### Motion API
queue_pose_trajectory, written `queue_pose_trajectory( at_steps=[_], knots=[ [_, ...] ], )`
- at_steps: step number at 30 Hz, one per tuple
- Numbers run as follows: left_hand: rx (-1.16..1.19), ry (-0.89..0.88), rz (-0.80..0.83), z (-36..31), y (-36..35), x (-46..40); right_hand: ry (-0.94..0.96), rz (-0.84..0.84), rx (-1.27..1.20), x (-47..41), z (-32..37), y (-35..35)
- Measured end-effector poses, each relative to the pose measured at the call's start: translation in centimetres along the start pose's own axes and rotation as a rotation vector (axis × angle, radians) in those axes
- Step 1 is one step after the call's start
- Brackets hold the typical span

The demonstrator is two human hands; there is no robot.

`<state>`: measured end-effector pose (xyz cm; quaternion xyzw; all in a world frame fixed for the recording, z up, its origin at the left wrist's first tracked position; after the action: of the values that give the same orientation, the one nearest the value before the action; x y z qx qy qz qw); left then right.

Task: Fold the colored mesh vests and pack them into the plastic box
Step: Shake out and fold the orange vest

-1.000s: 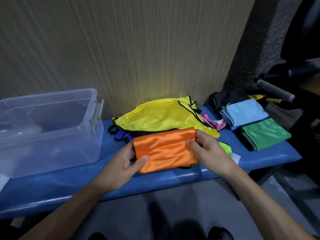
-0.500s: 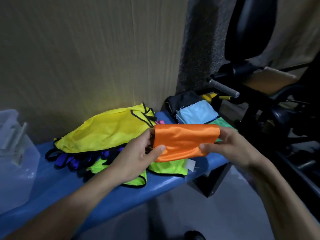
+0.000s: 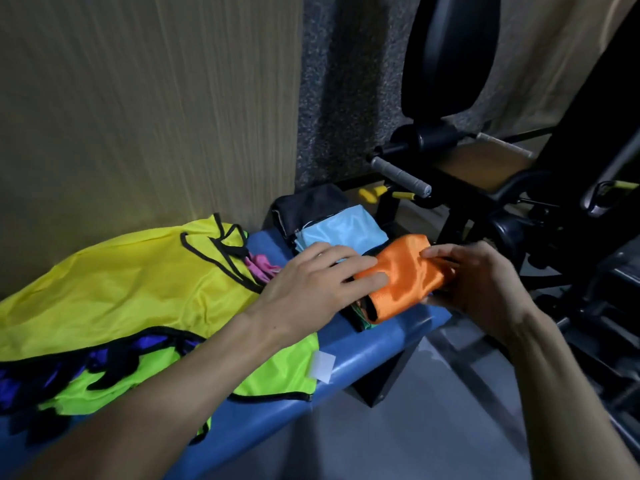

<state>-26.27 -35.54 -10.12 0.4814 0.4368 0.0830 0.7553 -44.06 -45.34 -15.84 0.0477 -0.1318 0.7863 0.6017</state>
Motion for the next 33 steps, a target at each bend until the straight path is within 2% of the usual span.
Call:
queue_pose_trajectory(
  at_steps=[2,4,6,9,13,18,20,23,25,30,33],
  knots=[
    [-0.012,0.013,0.005,0.7,-1.5,-0.3,0.131,-0.185,0.226,-1.6,0.4,1.3],
    [-0.015,0.065,0.055,1.8,-3.6,0.3,0.228,-0.301,0.445,-2.7,0.5,1.3],
    [0.000,0.129,0.152,2.8,-5.9,1.5,0.204,-0.369,0.611,-3.5,-0.3,1.4],
    [0.159,0.221,0.215,3.5,-7.2,2.7,0.168,-0.459,0.821,-4.1,-0.4,1.6],
    [0.287,0.294,0.213,4.2,-7.1,1.9,0.193,-0.518,0.902,-4.8,-0.1,1.3],
    [0.412,0.403,0.246,4.8,-7.2,1.6,0.129,-0.568,0.981,-5.1,-0.7,0.8],
    [0.299,0.415,0.222,4.8,-6.4,1.3,0.106,-0.595,1.030,-5.0,-0.8,0.5],
    [0.078,0.329,0.201,2.3,-5.4,-0.4,0.085,-0.661,1.057,-4.6,-0.5,0.3],
    [0.068,0.257,0.240,0.3,-6.1,-1.0,0.096,-0.704,1.089,-4.5,-0.1,-0.2],
    [0.060,0.318,0.245,0.1,-5.9,-1.8,0.154,-0.756,1.180,-4.3,0.3,-1.2],
    [-0.009,0.199,0.252,-1.5,-6.5,-2.4,0.236,-0.793,1.231,-4.1,1.0,-1.8]
  ],
)
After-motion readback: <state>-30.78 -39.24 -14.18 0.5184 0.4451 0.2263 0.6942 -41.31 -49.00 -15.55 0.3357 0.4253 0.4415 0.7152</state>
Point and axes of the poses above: each hand's wrist, its own x-axis away from the middle knuckle, its own y-axis out of the back of the hand, z = x × y, the point moved 10 cm from there along -x, towards the middle knuckle, and after that the axes turned 2 degrees about x, right-handed, at the moved point
